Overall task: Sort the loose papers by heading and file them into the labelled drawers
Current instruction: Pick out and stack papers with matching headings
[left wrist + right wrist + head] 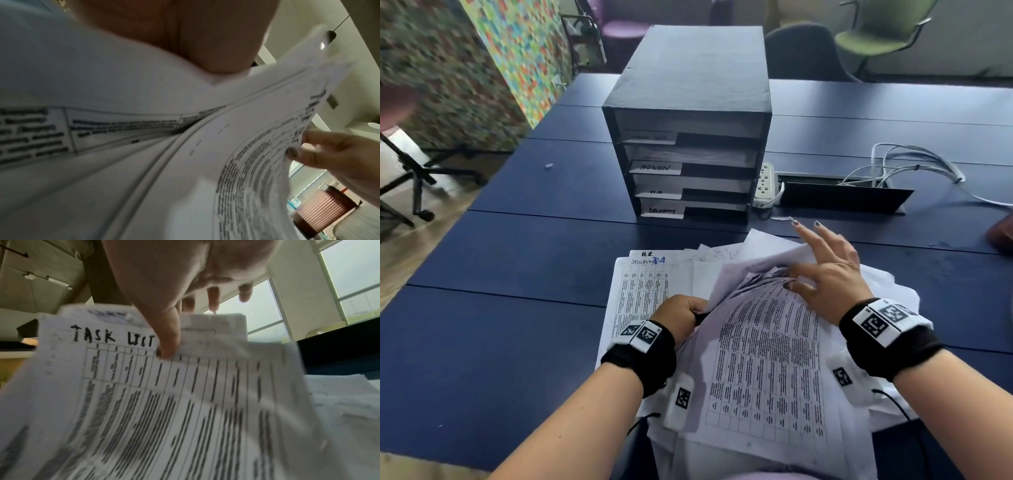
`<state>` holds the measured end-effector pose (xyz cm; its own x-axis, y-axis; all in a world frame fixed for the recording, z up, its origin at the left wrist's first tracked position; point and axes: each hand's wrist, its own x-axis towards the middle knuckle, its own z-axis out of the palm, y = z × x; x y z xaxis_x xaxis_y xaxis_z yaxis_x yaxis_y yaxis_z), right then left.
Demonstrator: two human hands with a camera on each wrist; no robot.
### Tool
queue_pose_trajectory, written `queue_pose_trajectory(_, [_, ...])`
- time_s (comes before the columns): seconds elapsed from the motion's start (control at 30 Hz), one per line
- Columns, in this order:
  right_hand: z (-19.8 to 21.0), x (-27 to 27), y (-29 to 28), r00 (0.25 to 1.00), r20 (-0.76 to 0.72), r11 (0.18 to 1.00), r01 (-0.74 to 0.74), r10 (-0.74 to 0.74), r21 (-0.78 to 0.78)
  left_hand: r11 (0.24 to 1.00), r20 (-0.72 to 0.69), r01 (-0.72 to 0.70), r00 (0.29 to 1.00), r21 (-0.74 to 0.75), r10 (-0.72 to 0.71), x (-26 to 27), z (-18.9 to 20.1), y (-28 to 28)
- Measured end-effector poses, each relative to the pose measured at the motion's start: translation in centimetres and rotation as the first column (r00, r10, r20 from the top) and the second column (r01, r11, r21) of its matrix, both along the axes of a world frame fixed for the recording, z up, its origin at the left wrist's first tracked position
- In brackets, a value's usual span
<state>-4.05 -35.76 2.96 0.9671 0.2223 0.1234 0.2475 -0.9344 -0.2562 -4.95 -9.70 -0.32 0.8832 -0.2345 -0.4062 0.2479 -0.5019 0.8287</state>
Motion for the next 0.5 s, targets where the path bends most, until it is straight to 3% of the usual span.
queue_pose_trajectory(0.13, [-0.7, 0.8, -0.8, 0.999, -0.050, 0.999, -0.015, 0.013, -0.049, 0.999, -0.049, -0.038, 0.998, 0.000, 0.038, 0.0, 0.0, 0.1])
queue_pose_trajectory(0.27, [-0.9, 0.4, -1.2, 0.982, -0.187, 0.989, -0.007, 0.035, 0.145, 0.994, 0.074, -0.065, 0.996, 0.090, 0.059, 1.6, -0.6, 0.6])
queue_pose_trajectory(0.4, [-1.1, -0.5, -1.1, 0.989, -0.136, 0.977, -0.030, 0.060, 0.212, 0.972, 0.021, -0.233, 0.972, 0.009, 0.233, 2.4, -1.8, 0.6])
queue_pose_trajectory(0.5, [-1.0, -0.8, -1.4, 0.992, -0.086, 0.969, -0.067, 0.090, 0.237, 0.957, -0.041, -0.287, 0.957, -0.030, 0.286, 2.8, -2.2, 0.5])
